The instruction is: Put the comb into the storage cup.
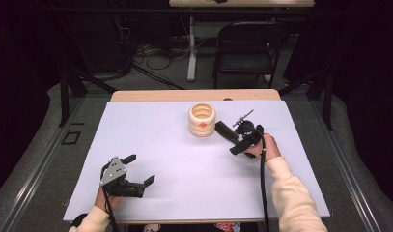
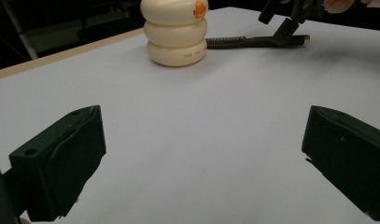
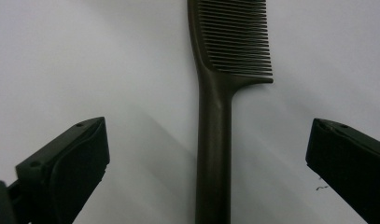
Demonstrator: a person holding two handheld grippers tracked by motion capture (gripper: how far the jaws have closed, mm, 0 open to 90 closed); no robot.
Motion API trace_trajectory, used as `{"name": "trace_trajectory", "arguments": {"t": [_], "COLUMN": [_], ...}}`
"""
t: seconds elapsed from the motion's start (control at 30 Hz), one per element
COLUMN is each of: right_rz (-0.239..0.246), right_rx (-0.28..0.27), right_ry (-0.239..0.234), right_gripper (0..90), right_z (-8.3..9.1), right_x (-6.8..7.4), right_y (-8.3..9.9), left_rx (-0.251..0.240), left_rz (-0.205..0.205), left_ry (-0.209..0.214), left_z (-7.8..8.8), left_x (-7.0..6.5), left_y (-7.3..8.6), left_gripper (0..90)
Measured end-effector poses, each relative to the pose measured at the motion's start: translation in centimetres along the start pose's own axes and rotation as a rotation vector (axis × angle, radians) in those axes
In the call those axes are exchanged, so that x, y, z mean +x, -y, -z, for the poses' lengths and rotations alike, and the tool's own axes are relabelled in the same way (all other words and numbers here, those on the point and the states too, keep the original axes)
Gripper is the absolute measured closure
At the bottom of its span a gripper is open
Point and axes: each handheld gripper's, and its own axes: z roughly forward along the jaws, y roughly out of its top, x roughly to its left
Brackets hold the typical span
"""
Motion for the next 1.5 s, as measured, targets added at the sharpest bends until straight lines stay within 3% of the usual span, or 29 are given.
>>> {"name": "trace_trajectory", "arguments": {"t": [0.03,0.1,0.17,0.2,0.27,0.3,0.37,0.4,0.47,0.53,0.57,0.67,0.77,0.93,1.03,1.1,1.17,1.2,1.23,1.33,1.5], "right_rz": [-0.013,-0.009,-0.026,-0.003,-0.010,-0.029,-0.019,0.008,0.013,0.002,0.030,0.040,0.014,0.052,0.021,0.043,0.008,0.018,-0.012,0.002,-0.043], "right_rx": [-0.049,-0.031,-0.045,-0.051,-0.055,-0.008,-0.027,-0.031,0.012,-0.004,-0.005,0.010,0.021,0.032,0.048,0.047,0.049,0.084,0.049,0.047,0.047], "right_ry": [-0.011,0.004,0.017,0.024,0.041,0.044,0.047,0.047,0.056,0.054,0.063,0.070,0.068,0.078,0.082,0.077,0.072,0.074,0.064,0.052,0.029], "right_gripper": [0.0,0.7,15.2,21.2,27.1,32.2,37.5,42.4,46.3,50.9,53.1,57.5,61.3,66.9,69.6,69.8,70.2,70.5,70.8,71.1,71.9], "right_z": [-0.5,-0.6,-0.9,-1.0,-1.1,-0.9,-1.1,-1.1,-1.0,-1.2,-1.2,-1.3,-1.4,-1.6,-1.7,-1.7,-1.8,-1.5,-1.8,-1.9,-1.8], "right_x": [0.1,0.2,0.4,0.3,0.4,0.6,0.6,0.5,0.6,0.8,0.7,0.7,0.9,0.8,0.9,0.6,0.7,0.6,0.6,0.3,0.0], "right_y": [0.0,-0.1,-0.2,-0.3,-0.4,-0.6,-0.7,-0.7,-0.9,-0.9,-1.0,-1.1,-1.1,-1.3,-1.3,-1.4,-1.3,-1.5,-1.4,-1.5,-1.3], "left_rx": [0.001,0.001,0.001,-0.002,-0.003,-0.002,-0.002,0.002,0.002,0.002,0.003,0.003,0.004,0.004,0.004,0.005,0.004,0.005,0.005,0.005,0.007], "left_rz": [-0.001,0.000,-0.001,0.000,0.000,0.000,0.000,-0.001,-0.001,-0.002,-0.002,-0.003,-0.002,-0.004,-0.004,-0.005,-0.005,-0.006,-0.005,-0.006,-0.006], "left_ry": [0.000,0.000,0.000,0.000,0.000,0.000,0.001,0.001,0.001,0.001,0.001,0.002,0.002,0.002,0.002,0.003,0.003,0.003,0.003,0.003,0.004], "left_z": [0.0,0.0,0.0,0.0,0.0,0.0,0.0,0.0,0.0,0.0,0.0,0.0,0.0,0.0,0.0,0.0,0.0,0.0,0.0,0.0,0.0], "left_x": [0.0,0.0,0.0,0.0,0.0,0.0,0.0,0.0,0.0,0.0,0.0,0.0,0.0,0.0,0.0,0.0,0.0,0.0,0.0,0.0,0.0], "left_y": [0.0,0.0,0.0,0.0,0.0,0.0,0.0,0.0,0.0,0.0,0.0,0.0,0.0,0.0,0.0,0.0,0.0,0.0,0.0,0.0,0.0], "left_gripper": [0.0,0.0,0.0,0.0,0.0,0.0,0.0,0.0,0.0,0.0,0.0,0.0,0.0,0.0,0.0,0.0,0.0,0.0,0.0,0.0,0.0]}}
